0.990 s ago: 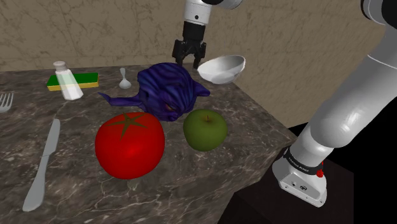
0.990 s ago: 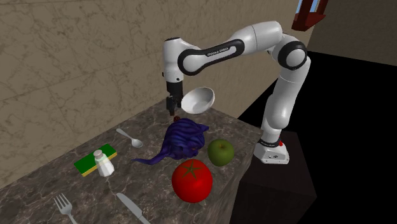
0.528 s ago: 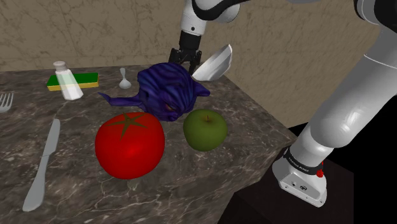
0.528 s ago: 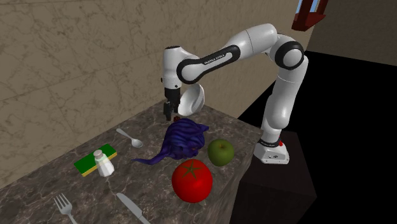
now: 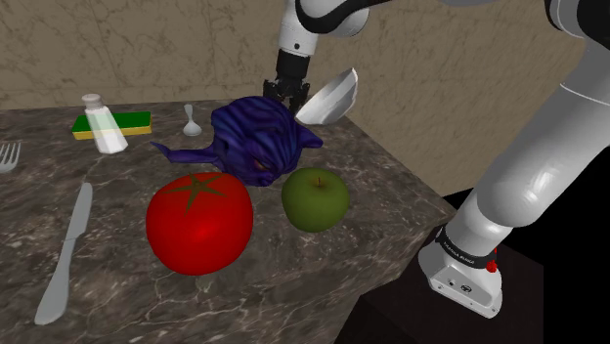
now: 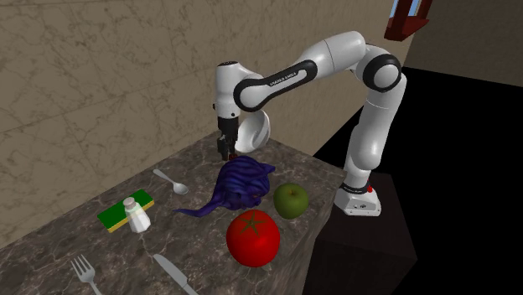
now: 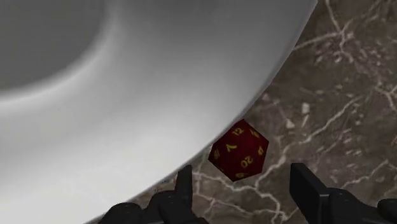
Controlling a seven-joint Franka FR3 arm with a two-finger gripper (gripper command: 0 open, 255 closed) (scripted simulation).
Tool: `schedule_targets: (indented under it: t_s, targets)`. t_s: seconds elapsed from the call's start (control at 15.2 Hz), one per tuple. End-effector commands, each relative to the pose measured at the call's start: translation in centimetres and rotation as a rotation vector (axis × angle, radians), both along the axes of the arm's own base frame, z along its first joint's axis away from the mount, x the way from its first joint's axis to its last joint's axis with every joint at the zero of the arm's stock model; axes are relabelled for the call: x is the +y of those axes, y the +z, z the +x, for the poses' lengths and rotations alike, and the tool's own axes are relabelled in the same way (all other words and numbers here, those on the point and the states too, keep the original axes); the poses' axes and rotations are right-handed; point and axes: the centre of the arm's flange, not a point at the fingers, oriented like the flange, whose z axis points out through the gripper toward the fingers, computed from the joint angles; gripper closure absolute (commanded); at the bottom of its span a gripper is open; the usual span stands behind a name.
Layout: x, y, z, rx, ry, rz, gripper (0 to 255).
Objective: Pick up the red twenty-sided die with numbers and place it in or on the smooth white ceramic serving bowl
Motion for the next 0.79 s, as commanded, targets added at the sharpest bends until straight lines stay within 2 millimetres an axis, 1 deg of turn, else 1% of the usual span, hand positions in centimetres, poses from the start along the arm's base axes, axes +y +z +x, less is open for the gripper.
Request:
schedule_targets:
  t_s: [0.0, 0.07, 0.46, 0.53, 0.73]
  targets:
    - [-0.1, -0.8, -0.8, 0.064, 0.009, -0.011, 255]
    - [0.2, -0.6, -0.5, 0.064, 0.009, -0.011, 255]
    - [0.3, -0.5, -0.7, 0.065, 0.009, -0.012, 255]
    - [-0.1, -1.1, -0.6, 0.064, 0.009, -0.010, 255]
    - [-0.1, 0.5, -0.6, 0.064, 0.009, -0.010, 255]
